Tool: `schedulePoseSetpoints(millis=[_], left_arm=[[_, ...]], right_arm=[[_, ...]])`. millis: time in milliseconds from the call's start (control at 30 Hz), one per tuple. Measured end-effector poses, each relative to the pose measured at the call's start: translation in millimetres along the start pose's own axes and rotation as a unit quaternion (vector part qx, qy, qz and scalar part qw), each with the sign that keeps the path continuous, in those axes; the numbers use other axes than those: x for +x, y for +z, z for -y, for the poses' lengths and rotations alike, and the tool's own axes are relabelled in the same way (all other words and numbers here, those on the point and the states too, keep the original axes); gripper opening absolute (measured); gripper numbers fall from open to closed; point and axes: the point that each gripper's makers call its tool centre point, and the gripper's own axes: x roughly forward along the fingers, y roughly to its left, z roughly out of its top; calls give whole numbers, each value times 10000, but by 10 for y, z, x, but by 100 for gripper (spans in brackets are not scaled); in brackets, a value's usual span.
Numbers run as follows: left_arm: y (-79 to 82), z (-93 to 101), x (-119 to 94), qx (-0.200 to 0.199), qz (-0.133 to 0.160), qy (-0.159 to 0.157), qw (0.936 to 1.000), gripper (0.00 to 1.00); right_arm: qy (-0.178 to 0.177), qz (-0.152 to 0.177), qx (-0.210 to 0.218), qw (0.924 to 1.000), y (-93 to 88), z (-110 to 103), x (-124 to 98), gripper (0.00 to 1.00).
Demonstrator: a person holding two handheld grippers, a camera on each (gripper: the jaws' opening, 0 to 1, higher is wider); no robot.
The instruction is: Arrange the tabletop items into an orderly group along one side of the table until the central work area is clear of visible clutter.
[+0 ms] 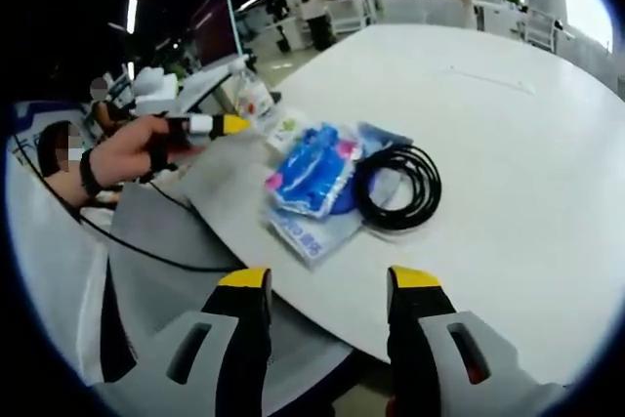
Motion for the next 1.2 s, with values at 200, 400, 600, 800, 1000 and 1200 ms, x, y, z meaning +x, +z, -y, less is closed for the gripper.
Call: schedulePoseSetpoints(millis=[200,400,600,800,1000,1200], left_arm=[[-78,123,117,-19,-237,-266,9994,45],[-181,138,201,142,-427,-278,9986,45],[-207,171,288,144,-518,-338,9980,46],[-227,185,349,150,-628,-427,9970,48],[-224,197,406,176,-695,-448,9964,48],[-248,216,449,159,-756,-478,9959,49]], right_arm=[[-34,42,45,10000,-4,26,-24,46],[-55,85,71,9999,2,49,-47,46],[-89,93,111,9999,-24,87,-79,46],[-107,123,130,9998,-21,88,-104,46],[-109,131,155,9997,-32,98,-105,46],[-91,147,153,9997,-20,97,-105,46]])
